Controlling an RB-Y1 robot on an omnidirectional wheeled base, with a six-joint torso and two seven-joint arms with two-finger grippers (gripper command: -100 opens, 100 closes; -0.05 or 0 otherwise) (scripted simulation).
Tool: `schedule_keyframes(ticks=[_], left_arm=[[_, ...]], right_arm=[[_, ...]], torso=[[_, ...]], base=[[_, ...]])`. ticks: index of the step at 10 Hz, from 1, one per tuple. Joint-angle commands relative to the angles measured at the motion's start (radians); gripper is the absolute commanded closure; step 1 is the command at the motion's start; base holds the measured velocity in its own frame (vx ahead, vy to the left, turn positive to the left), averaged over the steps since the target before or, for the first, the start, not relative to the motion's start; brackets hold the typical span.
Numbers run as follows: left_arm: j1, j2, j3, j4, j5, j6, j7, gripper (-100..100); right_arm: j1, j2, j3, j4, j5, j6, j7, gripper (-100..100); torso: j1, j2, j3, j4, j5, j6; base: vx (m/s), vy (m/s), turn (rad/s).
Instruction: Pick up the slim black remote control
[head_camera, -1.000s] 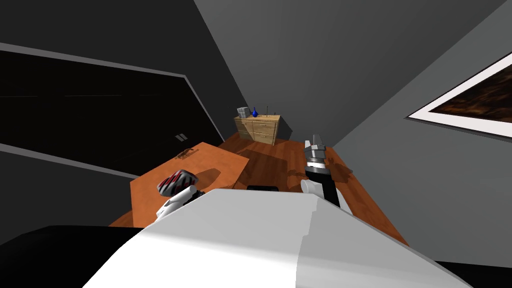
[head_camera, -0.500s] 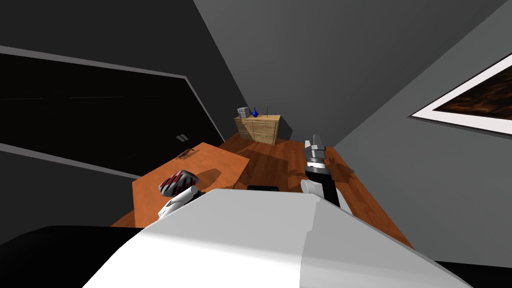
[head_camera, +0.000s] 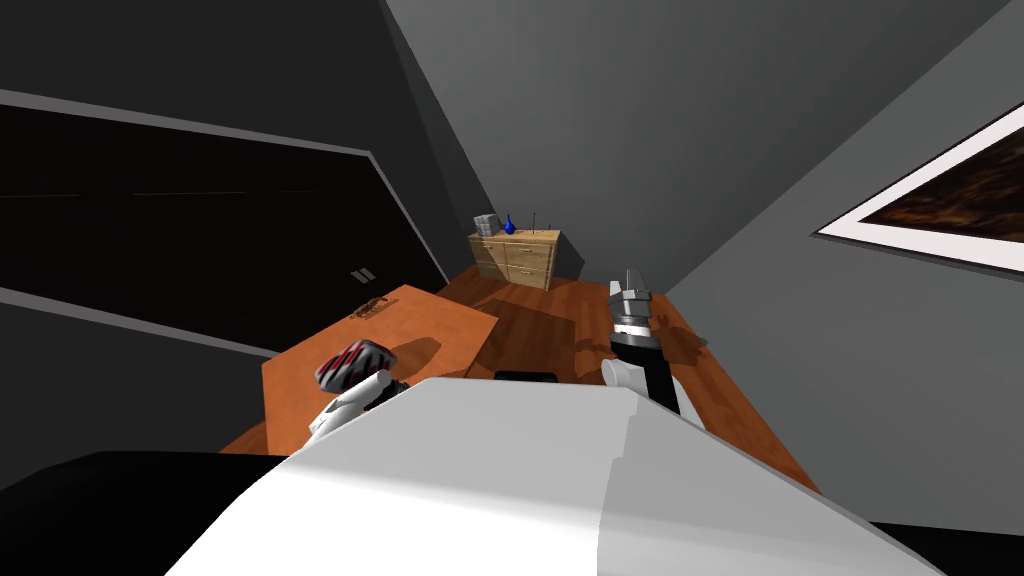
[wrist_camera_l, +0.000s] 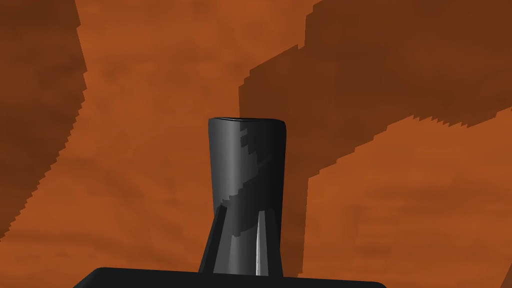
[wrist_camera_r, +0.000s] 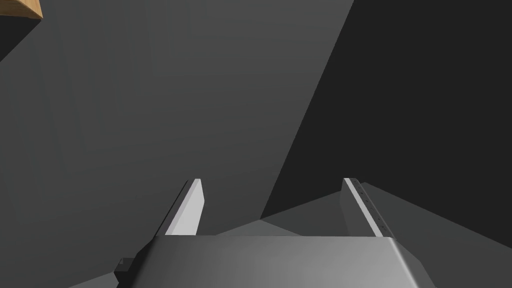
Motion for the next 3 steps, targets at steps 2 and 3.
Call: schedule_keyframes(ticks=[2, 3], left_arm=[[0.007, 0.008, 0.003, -0.017, 0.006, 0.015, 0.005, 100], [0.008, 0.009, 0.003, -0.020, 0.006, 0.018, 0.006, 0]], right_arm=[[0.000, 0.000, 0.000, 0.000, 0.000, 0.000, 0.000, 0], [0.000, 0.000, 0.000, 0.000, 0.000, 0.000, 0.000, 0]], torso=[[0.000, 0.000, 0.000, 0.000, 0.000, 0.000], [0.001, 0.000, 0.000, 0.000, 0.000, 0.000]], base=[[-0.011, -0.022, -0.004], [0.000, 0.000, 0.000]])
